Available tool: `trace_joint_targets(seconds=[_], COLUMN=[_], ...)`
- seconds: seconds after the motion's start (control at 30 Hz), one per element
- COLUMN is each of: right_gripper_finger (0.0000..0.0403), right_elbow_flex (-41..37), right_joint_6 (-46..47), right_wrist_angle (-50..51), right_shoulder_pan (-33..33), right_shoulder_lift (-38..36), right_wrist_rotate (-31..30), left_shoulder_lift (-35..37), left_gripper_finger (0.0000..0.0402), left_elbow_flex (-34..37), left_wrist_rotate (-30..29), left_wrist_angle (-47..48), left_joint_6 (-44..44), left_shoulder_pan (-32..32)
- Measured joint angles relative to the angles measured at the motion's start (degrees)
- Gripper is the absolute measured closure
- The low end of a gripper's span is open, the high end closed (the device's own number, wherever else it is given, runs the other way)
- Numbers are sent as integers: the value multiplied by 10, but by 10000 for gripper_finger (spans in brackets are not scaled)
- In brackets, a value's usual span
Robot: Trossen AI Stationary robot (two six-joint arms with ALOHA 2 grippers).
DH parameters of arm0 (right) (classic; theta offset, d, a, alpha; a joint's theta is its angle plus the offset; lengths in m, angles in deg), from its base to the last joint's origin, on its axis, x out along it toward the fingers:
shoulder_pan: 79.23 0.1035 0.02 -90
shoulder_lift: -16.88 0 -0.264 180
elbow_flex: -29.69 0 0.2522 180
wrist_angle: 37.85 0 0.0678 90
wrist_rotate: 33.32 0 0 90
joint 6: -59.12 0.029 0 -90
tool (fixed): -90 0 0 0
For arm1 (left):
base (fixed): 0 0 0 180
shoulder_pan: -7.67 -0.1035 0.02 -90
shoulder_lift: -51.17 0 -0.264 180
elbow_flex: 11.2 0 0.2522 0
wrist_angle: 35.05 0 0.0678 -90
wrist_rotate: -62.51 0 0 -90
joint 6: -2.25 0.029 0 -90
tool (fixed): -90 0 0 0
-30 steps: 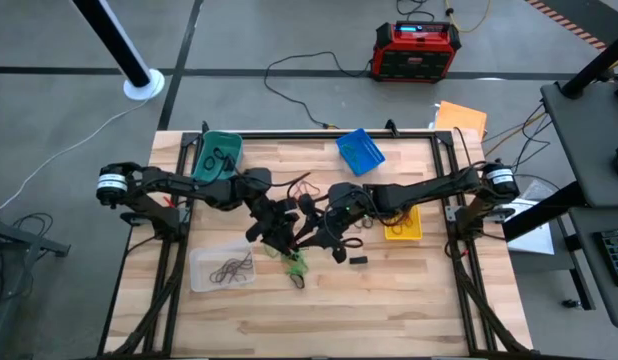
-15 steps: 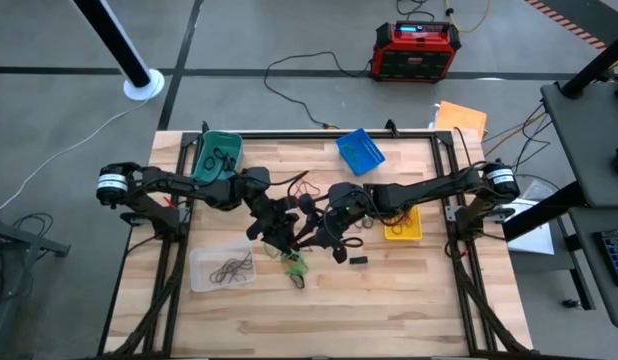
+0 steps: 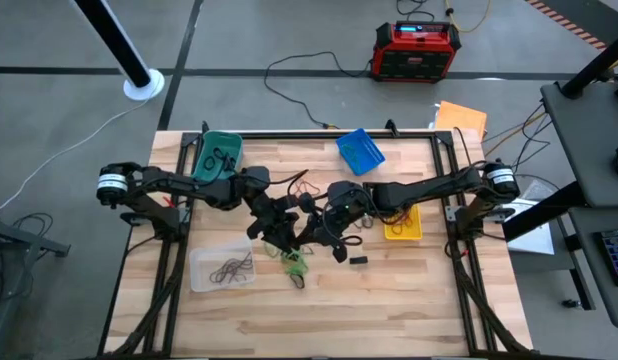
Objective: Sort rubber bands into baskets
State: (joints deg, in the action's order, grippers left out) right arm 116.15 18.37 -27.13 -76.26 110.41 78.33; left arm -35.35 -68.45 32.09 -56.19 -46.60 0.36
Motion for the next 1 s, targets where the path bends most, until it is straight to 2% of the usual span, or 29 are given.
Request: trace_joint_targets(seconds=[0.37,0.53,0.73,0.9,1.0], right_gripper_finger=[394,394,394,394,394], right_elbow_flex=[-3,-13,-34,-80,-125], right_joint_6=[12,45,110,160,191], right_wrist_angle=[28,34,62,48,0], right_shoulder_pan=[0,0,0,1,1], right_shoulder_lift=[-44,-75,-102,-118,-130], right_wrist_rotate=[13,3,-55,-112,-152], left_shoulder_lift=[1,1,1,4,7], left_gripper_finger=[218,218,218,219,219], left_elbow_flex=[0,0,0,0,0], left_wrist_rotate=[26,26,26,25,25], left_wrist_angle=[0,0,2,2,3], left_joint_6=[4,23,54,144,201], left_shoulder_pan=[-24,-49,-97,-111,-111])
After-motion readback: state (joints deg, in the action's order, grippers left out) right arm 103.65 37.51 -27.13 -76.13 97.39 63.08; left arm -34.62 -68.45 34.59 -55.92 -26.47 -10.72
